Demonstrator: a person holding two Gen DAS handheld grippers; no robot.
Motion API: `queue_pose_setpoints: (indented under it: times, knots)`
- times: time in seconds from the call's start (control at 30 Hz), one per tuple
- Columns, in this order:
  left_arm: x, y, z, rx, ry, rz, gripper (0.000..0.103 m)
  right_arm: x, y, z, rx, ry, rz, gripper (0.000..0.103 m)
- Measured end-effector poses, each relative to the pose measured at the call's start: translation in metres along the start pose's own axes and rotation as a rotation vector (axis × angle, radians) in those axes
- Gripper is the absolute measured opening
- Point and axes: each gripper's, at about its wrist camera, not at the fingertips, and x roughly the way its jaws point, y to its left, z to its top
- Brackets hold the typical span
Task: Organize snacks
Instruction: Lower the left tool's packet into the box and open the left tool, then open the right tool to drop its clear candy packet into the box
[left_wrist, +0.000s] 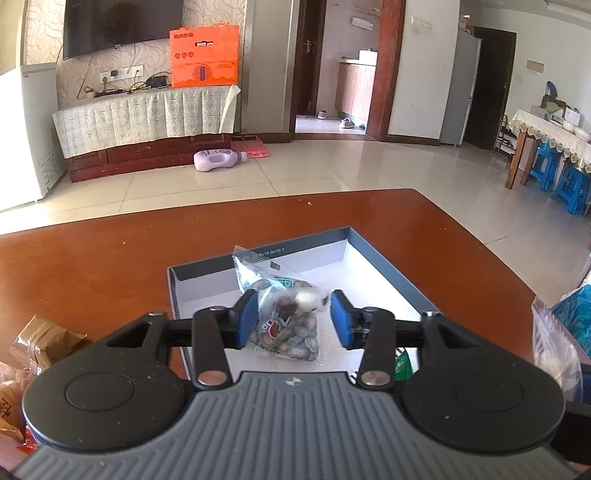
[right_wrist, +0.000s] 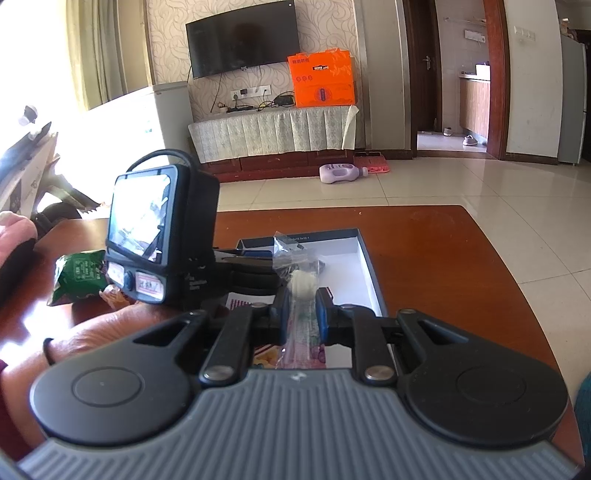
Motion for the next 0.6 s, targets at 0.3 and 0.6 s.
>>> queue_pose_setpoints:
  times: [0.3,0.6]
  knots:
    - [-0.006,0.010,-0.003,-0.017,-0.003,0.022,0.062,0.013,0.001,-0.001,-0.005,0.028,0.002,0.019]
    - [-0.027,0.027,0.004,-0.051,-0.046,0.044,0.068,0.031,0.009,0.004,-0.026,0.011,-0.018,0.019]
